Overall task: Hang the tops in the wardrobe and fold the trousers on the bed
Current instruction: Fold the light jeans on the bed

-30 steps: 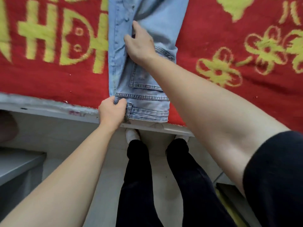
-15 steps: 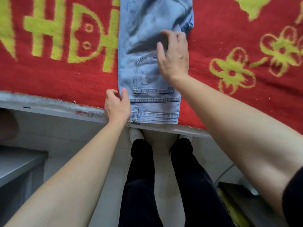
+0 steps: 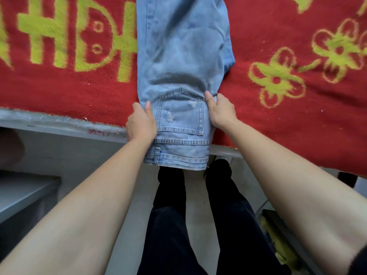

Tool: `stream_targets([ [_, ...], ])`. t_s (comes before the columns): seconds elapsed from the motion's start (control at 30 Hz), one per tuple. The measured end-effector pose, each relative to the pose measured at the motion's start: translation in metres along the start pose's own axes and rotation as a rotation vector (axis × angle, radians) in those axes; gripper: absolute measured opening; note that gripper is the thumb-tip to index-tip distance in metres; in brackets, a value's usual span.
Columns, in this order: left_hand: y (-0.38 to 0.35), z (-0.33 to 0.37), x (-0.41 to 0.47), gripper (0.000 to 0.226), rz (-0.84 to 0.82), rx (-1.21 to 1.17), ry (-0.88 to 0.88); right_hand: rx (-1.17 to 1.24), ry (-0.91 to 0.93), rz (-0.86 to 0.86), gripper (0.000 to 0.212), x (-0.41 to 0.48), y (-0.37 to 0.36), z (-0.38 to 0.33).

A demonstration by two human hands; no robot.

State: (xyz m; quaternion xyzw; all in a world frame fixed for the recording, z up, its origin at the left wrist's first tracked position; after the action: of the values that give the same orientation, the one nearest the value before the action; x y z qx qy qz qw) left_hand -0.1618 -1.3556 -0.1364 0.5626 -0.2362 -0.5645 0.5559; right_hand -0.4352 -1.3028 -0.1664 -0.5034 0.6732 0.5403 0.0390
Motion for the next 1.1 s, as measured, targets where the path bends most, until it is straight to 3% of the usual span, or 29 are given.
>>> stream_targets([
  [0.2, -0.006, -0.011, -0.02, 0.03, -0.096, 0.103, 0.085, -0.183, -0.023, -0.116, 0.055, -0.003, -0.005, 0.007],
  [0.33, 0.024, 0.018, 0.008, 0.04, -0.086, 0.112, 0.111, -0.175, -0.042, -0.124, 0.071, 0.015, 0.034, -0.019],
  [0.47, 0.063, 0.077, 0.041, 0.043, -0.009, 0.033, 0.009, -0.07, 0.025, -0.088, 0.05, 0.043, 0.079, -0.061],
  [0.6, 0.084, 0.133, 0.082, 0.042, 0.05, -0.022, -0.112, 0.024, 0.055, 0.042, 0.056, 0.078, 0.123, -0.099],
  [0.8, 0.062, 0.205, 0.158, 0.04, 0.015, -0.118, -0.32, 0.077, 0.174, 0.238, 0.042, 0.144, 0.143, -0.17],
  [1.1, 0.05, 0.292, 0.302, 0.061, 0.077, 0.218, -0.696, 0.039, 0.152, 0.563, 0.039, 0.247, 0.17, -0.269],
])
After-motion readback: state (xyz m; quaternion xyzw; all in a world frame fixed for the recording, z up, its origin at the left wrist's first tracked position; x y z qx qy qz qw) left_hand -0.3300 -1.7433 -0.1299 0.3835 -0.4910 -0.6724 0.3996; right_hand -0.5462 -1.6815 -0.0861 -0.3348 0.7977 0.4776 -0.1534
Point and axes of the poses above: each hand's wrist, its own x-axis towards the middle knuckle, its own y-axis out of the back of the hand, z = x × y, the point moved 10 cm from there along x, towards the middle knuckle, and after that the axes turned 7 degrees about z, right-handed, at the moved point
